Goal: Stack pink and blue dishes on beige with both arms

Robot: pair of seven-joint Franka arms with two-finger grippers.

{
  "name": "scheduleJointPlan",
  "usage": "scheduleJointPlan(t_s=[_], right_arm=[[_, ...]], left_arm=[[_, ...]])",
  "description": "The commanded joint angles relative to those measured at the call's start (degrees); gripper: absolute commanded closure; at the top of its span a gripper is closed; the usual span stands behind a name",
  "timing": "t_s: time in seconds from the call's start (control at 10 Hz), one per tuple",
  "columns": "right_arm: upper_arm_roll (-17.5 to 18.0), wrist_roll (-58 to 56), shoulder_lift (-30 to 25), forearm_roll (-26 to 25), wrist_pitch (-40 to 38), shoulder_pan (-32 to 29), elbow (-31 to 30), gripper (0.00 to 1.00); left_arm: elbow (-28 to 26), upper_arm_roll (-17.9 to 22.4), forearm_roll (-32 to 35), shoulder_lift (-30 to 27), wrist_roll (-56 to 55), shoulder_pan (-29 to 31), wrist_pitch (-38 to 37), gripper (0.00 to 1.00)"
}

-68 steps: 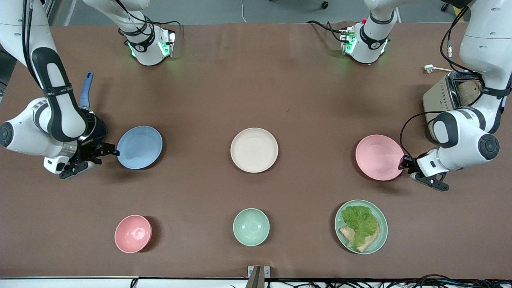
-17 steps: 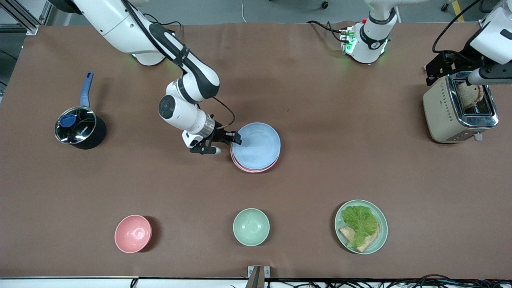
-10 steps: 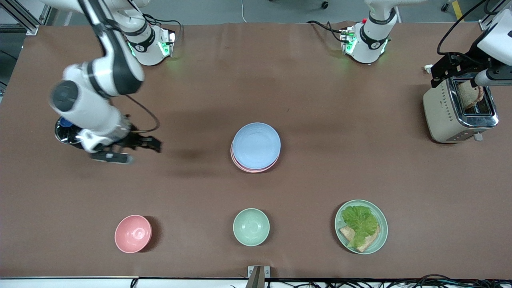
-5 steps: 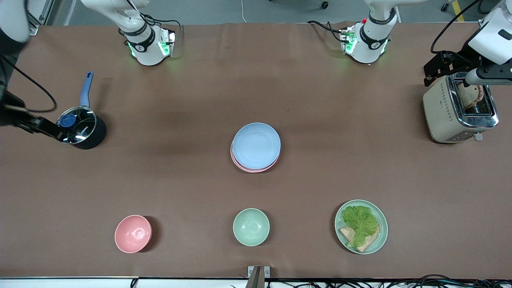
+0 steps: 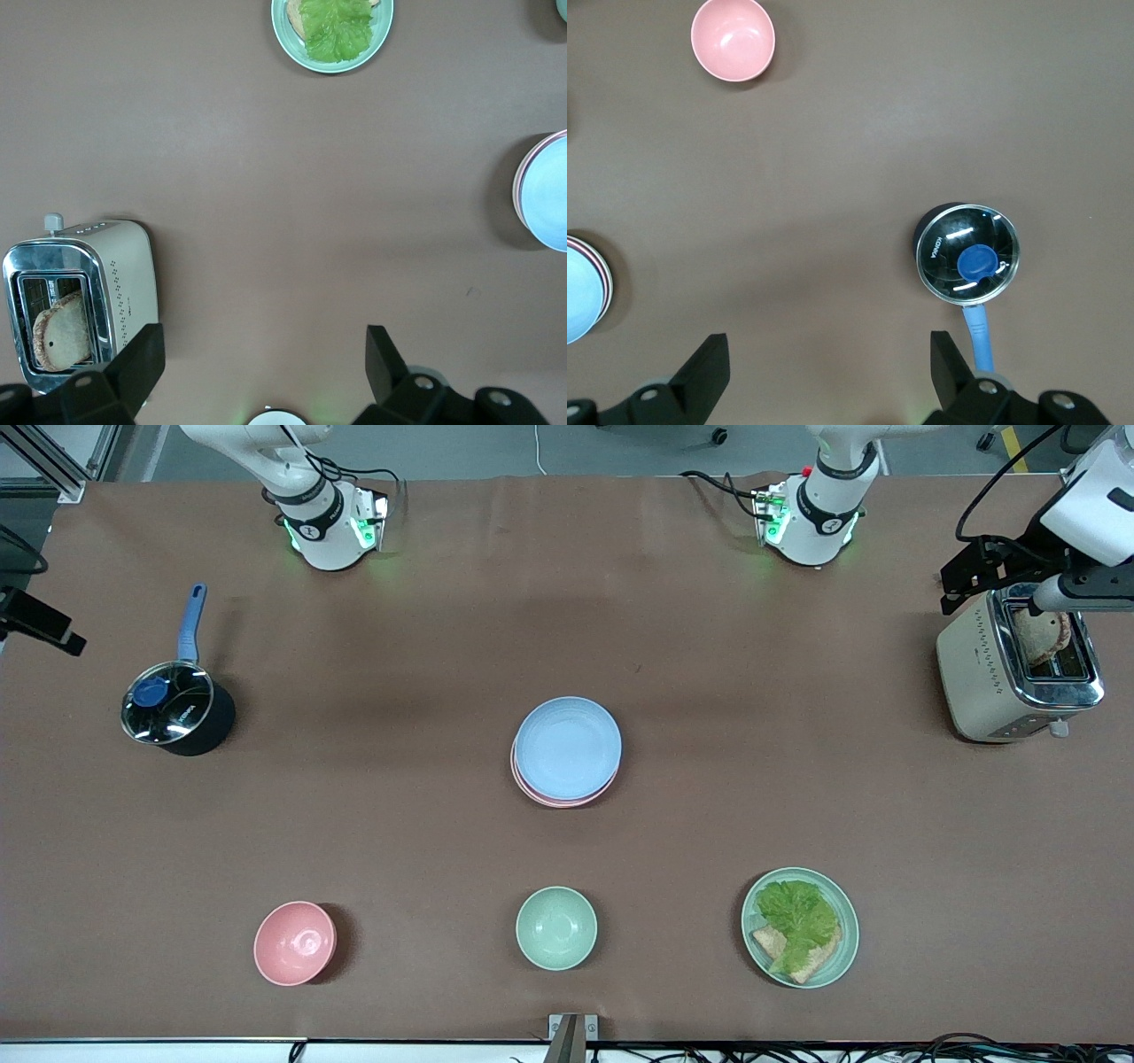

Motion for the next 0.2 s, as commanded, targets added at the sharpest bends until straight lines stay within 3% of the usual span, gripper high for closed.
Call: scheduleJointPlan(t_s=[0.0, 0.1], right_arm=[[0.6, -0.7, 0.0, -0.7, -1.1, -0.3, 0.4, 0.0], [0.5, -0.8, 0.0, -0.7, -1.0, -0.4, 0.4, 0.0]], left_arm=[[0.3, -0.1, -0.8, 1.4, 0.6, 0.2, -1.4, 0.0], [0.3, -0.1, -0.7, 1.4, 0.6, 0.2, -1.5, 0.0]])
